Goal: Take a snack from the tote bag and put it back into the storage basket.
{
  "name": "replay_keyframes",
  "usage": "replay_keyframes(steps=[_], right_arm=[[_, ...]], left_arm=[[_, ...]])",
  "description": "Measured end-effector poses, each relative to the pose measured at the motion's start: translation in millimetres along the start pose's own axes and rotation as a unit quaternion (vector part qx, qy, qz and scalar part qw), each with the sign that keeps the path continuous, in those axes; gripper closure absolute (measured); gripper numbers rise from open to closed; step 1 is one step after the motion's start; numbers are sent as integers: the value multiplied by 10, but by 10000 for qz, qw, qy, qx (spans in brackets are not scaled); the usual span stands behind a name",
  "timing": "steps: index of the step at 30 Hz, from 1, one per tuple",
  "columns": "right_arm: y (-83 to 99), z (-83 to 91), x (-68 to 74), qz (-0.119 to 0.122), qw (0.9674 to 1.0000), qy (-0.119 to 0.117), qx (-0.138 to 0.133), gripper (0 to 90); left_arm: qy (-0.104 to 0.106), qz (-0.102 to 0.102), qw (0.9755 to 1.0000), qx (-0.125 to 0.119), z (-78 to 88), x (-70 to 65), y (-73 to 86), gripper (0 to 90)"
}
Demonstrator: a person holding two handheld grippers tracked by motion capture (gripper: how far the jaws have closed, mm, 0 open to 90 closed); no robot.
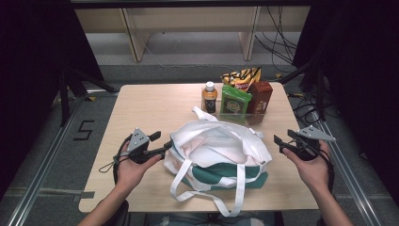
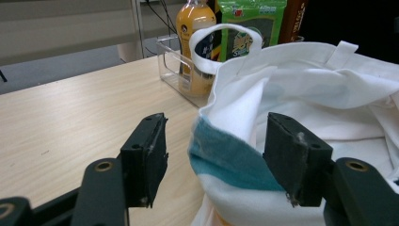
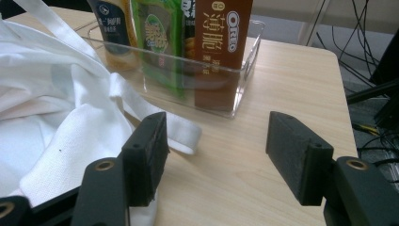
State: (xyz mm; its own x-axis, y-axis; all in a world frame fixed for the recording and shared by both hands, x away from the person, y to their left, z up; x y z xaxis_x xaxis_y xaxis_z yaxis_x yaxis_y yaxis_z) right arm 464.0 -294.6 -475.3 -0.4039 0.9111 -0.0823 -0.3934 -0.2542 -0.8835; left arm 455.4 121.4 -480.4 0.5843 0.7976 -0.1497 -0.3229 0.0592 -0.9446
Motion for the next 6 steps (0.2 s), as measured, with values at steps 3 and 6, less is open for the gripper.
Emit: replay_keyframes(steps=[3,6], right_arm=[[3,-7,-13,-16,10000,-7,-10,396],[11,-10,-17,-93,10000,21,-21,396]], left_arm=[[-60,-33,10000,4,6,12,-4,389],[-83,-14,10000,-11,6,35,-7,389]])
Point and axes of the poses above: each handheld gripper's, and its own axes: z roughly backward along the jaws, y roughly out of its underside, x roughly to its left, the point moved 9 cm from there along -z, roughly forward along the jaws, and after that the axes turned 6 degrees about z, right-handed, at the moved point
